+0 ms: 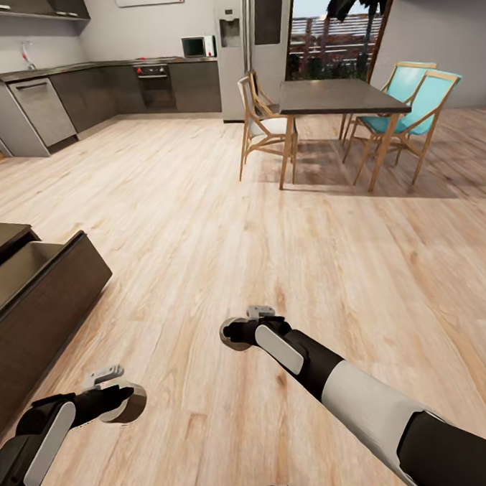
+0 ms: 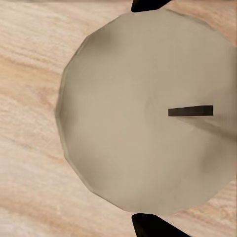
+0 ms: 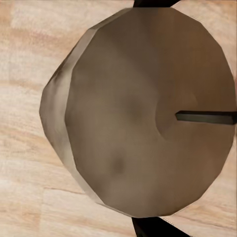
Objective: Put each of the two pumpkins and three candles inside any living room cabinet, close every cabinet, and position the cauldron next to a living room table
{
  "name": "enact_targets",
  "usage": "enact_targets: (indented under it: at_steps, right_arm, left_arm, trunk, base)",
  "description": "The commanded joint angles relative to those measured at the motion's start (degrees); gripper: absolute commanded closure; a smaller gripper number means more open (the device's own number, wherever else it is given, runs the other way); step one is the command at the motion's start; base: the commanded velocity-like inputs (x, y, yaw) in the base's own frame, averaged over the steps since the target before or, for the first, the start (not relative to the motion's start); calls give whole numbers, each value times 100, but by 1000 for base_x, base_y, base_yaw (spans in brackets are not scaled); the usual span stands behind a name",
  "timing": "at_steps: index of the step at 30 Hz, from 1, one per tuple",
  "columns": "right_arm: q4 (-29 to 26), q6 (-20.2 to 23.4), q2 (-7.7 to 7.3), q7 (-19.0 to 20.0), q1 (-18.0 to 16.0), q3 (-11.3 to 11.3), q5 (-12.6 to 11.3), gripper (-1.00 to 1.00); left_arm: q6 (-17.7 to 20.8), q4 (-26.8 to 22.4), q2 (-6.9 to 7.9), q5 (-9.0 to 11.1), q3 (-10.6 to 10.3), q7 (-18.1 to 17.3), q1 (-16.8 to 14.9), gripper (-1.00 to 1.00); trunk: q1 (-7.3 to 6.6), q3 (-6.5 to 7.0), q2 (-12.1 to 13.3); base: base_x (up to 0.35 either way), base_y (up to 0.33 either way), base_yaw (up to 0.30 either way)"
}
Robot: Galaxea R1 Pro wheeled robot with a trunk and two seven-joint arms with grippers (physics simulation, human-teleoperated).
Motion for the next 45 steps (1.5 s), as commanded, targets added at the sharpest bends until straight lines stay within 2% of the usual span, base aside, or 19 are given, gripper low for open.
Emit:
enact_targets:
  at_steps: [1, 24, 45]
  right_arm:
    - [-9, -4, -3, -44, -7, 17, -48, 100]
    - [-9, -13, -3, -51, -6, 18, -41, 100]
    - [-9, -14, -4, -51, -5, 19, -41, 100]
  left_arm:
    - [22, -4, 1, 46, 1, 34, -3, 100]
    - [22, -1, 1, 50, 1, 34, -3, 100]
    - [22, -6, 1, 55, -3, 34, -3, 100]
  trunk:
    - [2, -4, -2]
    - [2, -4, -2]
    - [2, -4, -2]
  base:
    - [327, 0, 0]
    - [329, -2, 0]
    - [329, -91, 1]
